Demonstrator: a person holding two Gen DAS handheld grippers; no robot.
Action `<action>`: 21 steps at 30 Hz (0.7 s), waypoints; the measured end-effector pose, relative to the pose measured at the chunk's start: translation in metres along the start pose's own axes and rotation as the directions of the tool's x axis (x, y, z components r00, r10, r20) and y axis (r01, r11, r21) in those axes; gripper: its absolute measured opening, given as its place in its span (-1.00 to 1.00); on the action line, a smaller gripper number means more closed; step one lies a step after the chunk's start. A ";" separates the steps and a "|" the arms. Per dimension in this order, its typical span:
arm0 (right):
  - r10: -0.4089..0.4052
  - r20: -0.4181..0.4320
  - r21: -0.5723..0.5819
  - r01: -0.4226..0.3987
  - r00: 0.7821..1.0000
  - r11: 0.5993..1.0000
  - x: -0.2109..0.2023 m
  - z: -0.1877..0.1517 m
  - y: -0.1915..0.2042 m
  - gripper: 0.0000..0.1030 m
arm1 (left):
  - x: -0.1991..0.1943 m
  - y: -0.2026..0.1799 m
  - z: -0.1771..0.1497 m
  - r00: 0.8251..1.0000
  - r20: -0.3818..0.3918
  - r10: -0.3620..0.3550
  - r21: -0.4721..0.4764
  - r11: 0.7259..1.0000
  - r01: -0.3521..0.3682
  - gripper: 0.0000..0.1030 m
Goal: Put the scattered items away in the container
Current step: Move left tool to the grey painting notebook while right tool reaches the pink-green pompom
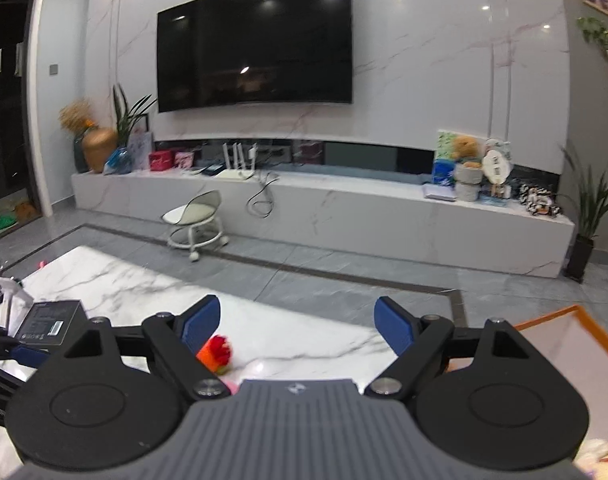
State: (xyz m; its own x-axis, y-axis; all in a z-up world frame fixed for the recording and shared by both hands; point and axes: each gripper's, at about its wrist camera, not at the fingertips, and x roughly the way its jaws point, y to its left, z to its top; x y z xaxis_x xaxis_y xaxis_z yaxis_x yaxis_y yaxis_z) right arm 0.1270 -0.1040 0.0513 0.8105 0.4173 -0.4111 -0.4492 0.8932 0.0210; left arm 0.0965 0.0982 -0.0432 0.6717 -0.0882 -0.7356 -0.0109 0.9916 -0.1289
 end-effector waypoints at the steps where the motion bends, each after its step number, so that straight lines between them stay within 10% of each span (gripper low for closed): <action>1: 0.010 -0.007 0.006 -0.010 1.000 1.000 0.004 -0.002 0.003 0.67 | 0.004 0.003 -0.002 1.000 -0.008 0.002 -0.006 1.000 -0.002 0.68; 21: 0.085 -0.215 0.110 -0.062 0.973 0.992 0.062 -0.057 0.032 0.68 | 0.044 0.005 -0.030 0.992 -0.125 -0.012 0.026 1.000 0.015 0.74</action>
State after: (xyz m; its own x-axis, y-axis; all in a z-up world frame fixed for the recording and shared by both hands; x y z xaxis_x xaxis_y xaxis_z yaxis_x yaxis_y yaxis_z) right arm 0.1412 -0.0593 -0.0257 0.6696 0.4457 -0.5941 -0.4549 0.8785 0.1463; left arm 0.1042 0.0965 -0.0964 0.5741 -0.1112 -0.8112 0.0189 0.9923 -0.1227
